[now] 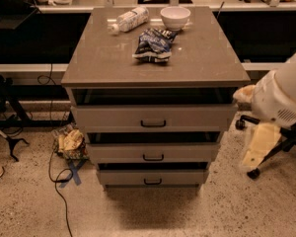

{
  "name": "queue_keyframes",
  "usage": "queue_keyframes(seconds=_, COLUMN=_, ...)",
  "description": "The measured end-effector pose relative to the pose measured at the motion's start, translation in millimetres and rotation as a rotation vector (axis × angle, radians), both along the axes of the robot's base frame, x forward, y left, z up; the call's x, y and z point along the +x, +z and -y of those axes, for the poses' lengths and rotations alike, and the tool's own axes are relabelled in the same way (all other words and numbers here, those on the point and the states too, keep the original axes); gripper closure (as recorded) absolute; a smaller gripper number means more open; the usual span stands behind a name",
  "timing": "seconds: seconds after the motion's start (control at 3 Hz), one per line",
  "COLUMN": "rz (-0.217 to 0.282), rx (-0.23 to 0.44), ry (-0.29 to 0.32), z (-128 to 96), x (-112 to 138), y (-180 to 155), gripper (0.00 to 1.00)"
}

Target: Open bottom drawer

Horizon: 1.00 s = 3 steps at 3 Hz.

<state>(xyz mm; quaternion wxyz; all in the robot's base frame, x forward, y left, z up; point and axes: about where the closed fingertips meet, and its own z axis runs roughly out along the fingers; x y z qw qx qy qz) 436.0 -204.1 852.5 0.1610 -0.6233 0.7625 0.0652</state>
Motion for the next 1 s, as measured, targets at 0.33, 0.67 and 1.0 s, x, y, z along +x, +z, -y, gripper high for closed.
queue_keyframes(seconds=0.33, rz=-0.056, rx=0.168, ry=0.061, z=-23.2, x=7.8, y=-101.6, gripper=0.0)
queue_keyframes(seconds=0.67, rz=-0.078, rx=0.216, ry=0.069, z=-27.1, x=17.1, y=-138.4, gripper=0.0)
queue_keyframes(seconds=1.0, rz=-0.091, rx=0.221, ry=0.07, z=-22.8, x=13.8, y=-143.8, gripper=0.0)
